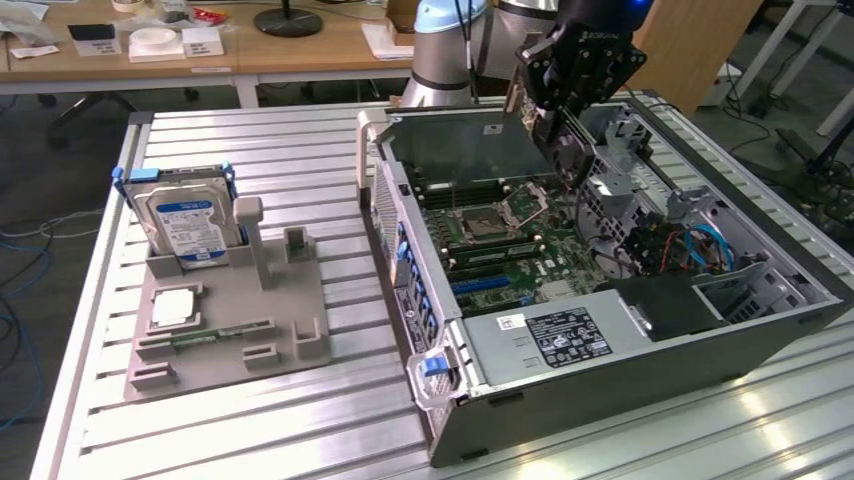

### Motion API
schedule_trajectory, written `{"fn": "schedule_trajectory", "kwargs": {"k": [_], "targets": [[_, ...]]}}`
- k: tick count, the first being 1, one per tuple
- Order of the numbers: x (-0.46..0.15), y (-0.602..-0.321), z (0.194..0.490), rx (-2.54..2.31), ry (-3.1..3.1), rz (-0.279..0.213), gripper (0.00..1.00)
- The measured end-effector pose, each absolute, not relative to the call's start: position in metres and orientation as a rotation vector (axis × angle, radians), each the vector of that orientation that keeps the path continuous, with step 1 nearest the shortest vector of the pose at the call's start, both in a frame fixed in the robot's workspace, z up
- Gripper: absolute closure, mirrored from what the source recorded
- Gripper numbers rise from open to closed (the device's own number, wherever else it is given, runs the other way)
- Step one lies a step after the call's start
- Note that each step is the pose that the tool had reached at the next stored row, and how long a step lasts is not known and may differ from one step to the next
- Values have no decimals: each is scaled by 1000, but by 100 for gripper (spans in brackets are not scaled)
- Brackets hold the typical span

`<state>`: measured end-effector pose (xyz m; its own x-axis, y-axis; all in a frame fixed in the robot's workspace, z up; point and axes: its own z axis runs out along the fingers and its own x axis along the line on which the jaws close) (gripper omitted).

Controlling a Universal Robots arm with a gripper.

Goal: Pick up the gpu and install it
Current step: 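Pick up the gpu and move the gpu toward the slot, then insert the gpu into the slot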

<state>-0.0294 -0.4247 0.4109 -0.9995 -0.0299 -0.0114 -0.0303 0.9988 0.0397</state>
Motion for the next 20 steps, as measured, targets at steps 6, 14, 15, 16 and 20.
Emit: {"fn": "schedule_trajectory", "kwargs": {"k": [6, 14, 15, 16, 20], "targets": [[-29, -425, 411, -47, 3130, 62, 73], [-29, -425, 411, -92, 3129, 63, 73], [-29, -425, 411, -120, 3129, 63, 73], [-29, -425, 411, -148, 3128, 63, 73], [-29, -425, 411, -261, 3122, 63, 73]]}}
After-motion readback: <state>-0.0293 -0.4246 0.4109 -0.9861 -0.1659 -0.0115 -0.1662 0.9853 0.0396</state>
